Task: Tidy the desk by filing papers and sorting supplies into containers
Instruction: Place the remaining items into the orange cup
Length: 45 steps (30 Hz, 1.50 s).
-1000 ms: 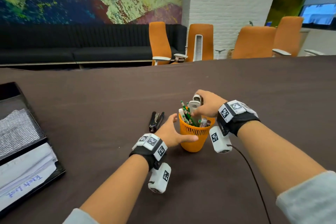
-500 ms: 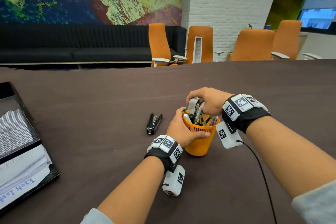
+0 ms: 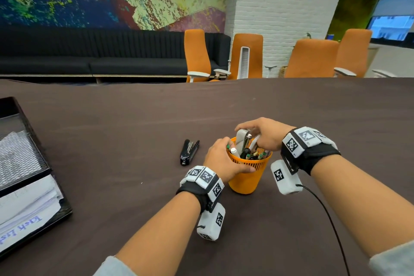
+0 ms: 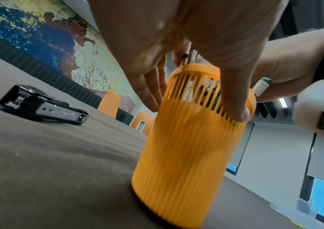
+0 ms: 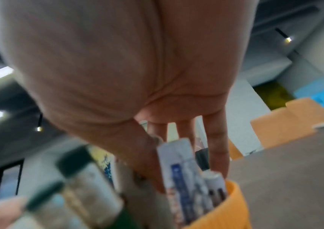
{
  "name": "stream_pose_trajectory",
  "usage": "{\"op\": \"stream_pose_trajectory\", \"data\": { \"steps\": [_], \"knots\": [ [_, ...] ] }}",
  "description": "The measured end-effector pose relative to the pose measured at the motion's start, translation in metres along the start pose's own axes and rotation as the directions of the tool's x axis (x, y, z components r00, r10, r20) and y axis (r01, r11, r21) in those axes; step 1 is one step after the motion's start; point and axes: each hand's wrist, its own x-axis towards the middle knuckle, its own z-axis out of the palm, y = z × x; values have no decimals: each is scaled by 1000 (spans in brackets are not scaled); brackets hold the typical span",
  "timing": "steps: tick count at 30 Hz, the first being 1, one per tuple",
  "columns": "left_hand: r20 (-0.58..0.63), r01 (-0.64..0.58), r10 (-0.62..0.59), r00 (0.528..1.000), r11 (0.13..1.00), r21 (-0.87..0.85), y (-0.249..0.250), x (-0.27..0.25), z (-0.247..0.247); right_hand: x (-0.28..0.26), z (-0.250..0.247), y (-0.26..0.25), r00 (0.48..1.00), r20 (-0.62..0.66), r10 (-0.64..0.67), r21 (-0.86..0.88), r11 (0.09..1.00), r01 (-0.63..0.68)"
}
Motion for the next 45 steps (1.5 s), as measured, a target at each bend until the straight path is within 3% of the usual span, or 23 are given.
{"op": "stream_pose_trajectory", "data": {
  "steps": [5, 11, 17, 22, 25, 28, 33, 38, 42, 45],
  "knots": [
    [7, -35, 35, 999, 999, 33, -7, -6, -32, -6, 6, -15, 992, 23, -123, 148, 982, 118],
    [-35, -39, 38, 999, 998, -48, -21, -17, -89, -5, 5, -62, 970, 50, -236, 309, 928, 210],
    [68, 94, -86, 994, 987, -131, -54, -33, -102, 10, 34, -92, 965, 125, -231, 263, 946, 192],
    [129, 139, -106, 986, 950, -280, -61, -37, -96, 17, 43, -101, 970, 74, -232, 250, 946, 207],
    [32, 116, -112, 993, 926, -360, -58, -37, -75, 18, 45, -103, 976, -24, -216, 241, 946, 216],
    [-80, 126, -161, 984, 935, -331, -59, -34, -69, 20, 45, -104, 978, -105, -181, 227, 953, 201],
    [-54, 73, -94, 994, 949, -308, -60, -36, -77, 19, 32, -100, 982, -130, -136, 63, 987, 145],
    [3, 14, -14, 1000, 928, -371, -62, -36, -84, 15, 29, -102, 935, -66, -349, 190, 916, 355],
    [-12, 10, -17, 1000, 902, -431, -68, -40, -94, 18, 31, -105, 914, -29, -405, 294, 870, 395],
    [-63, 15, -48, 997, 893, -451, -76, -49, -106, 29, 27, -103, 927, -94, -363, 506, 784, 359]
  ]
}}
